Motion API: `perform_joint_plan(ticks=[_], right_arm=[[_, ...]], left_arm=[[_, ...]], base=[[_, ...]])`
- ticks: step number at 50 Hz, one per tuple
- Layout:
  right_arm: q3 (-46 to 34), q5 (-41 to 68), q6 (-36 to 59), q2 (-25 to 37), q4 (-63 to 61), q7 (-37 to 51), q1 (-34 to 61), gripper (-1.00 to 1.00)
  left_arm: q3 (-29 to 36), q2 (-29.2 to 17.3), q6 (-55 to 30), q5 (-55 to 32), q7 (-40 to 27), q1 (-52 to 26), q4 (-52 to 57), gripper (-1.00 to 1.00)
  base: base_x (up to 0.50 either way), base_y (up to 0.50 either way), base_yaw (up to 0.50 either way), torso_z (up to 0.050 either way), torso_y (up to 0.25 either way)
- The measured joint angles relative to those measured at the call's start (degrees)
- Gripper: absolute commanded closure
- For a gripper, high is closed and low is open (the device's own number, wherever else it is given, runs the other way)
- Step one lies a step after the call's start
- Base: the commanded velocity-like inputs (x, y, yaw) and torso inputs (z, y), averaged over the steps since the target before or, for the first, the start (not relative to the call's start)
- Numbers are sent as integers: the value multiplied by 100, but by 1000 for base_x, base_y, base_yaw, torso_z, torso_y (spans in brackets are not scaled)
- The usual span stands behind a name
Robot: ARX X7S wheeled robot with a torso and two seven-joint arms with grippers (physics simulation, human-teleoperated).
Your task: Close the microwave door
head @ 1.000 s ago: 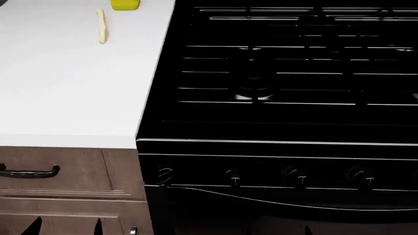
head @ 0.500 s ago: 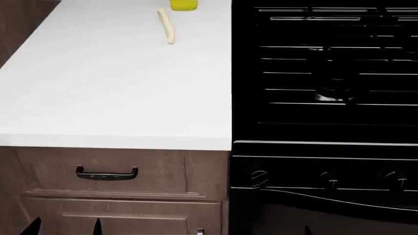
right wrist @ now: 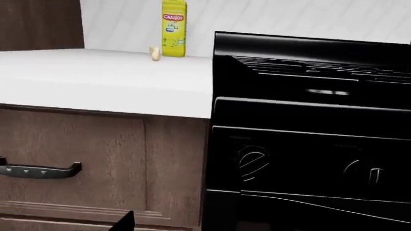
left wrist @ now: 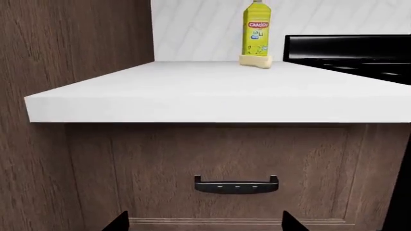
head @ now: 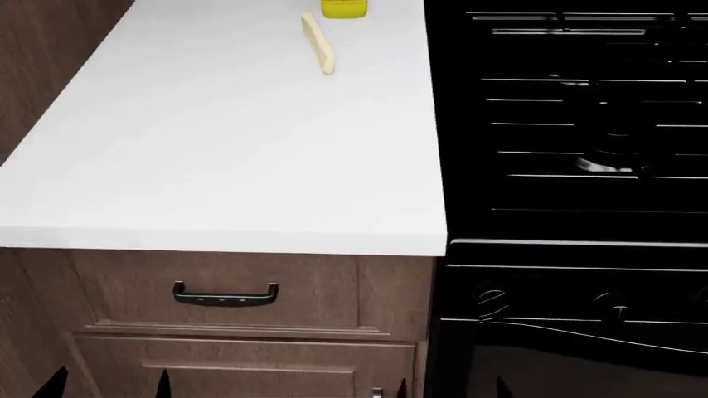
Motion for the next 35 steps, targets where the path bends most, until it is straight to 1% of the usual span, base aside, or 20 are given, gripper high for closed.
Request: perform_joint_plan(ticks=[6,12,16,21,23,27,31,35], right_arm=[[-183,-165,-86,81,-98,-48,10,-100],[-316,-486,-317,186,-389,37,-39,-100],[-415,-819,-380,261,-811,105,-84,-100],[-509,-1329,-242,354,-1664,118,-119,-100],[-552,-1540,-107,377,-2070,65,-92,-100],[-683,-1961,283,361,-2904,-190,165,-100],[-807,-2325,720,285,-3605,-498,545,-100],[-898,-2583,1069,199,-4115,-726,853,-100]], left_arm=[[31,-53,96,123,-75,27,134,-100],[-14,-235,283,492,-256,229,767,-100],[-113,-409,201,888,-354,429,1577,-100],[-357,-606,-292,1527,-303,716,3039,-100],[-481,-503,-450,1808,-62,712,3533,-100],[-745,-26,-615,2417,781,424,4273,-100],[-1011,297,-754,2946,1515,-95,4768,-100],[-1273,513,-808,3261,2004,-469,5101,-100]], base=[[0,0,0,0,0],[0,0,0,0,0],[0,0,0,0,0],[0,0,0,0,0],[0,0,0,0,0],[0,0,0,0,0],[0,0,0,0,0],[0,0,0,0,0]])
